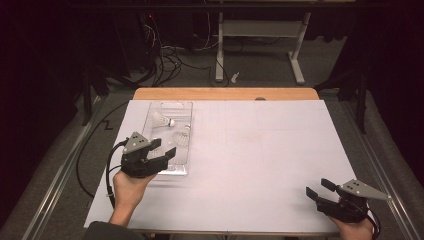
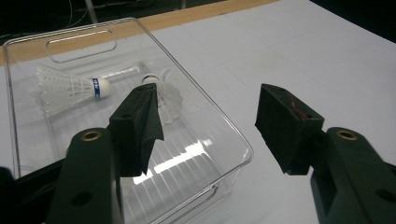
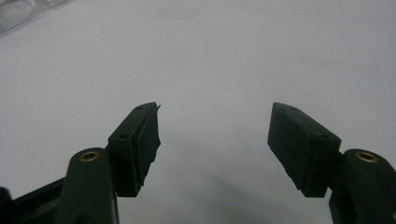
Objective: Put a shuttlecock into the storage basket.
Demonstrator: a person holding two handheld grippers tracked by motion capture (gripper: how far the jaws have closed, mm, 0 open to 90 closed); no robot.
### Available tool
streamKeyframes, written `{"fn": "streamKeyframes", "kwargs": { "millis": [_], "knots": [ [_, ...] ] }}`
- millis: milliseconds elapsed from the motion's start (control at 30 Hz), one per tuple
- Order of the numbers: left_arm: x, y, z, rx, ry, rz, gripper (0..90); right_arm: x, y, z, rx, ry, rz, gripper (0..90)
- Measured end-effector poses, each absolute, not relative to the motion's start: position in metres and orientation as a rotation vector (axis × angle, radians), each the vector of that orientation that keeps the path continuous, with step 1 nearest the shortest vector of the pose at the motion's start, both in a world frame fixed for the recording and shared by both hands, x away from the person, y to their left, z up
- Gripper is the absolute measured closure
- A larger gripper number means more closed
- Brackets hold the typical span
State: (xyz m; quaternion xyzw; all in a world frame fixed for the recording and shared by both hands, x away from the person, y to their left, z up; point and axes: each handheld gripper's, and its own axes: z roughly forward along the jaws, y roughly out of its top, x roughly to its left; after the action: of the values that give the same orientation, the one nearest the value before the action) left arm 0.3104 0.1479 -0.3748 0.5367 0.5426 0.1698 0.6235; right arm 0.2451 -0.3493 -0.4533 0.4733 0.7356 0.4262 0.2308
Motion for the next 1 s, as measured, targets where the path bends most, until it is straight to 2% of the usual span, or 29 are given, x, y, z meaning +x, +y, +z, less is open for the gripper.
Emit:
{"fn": "streamKeyframes", "kwargs": {
  "millis": [1000],
  "knots": [
    [0.283, 0.175, -0.38, 1.167, 1.243, 0.428, 36.3, 0.245, -0.35, -0.453, 1.306, 2.017, 1.174, 34.1]
  ]
}}
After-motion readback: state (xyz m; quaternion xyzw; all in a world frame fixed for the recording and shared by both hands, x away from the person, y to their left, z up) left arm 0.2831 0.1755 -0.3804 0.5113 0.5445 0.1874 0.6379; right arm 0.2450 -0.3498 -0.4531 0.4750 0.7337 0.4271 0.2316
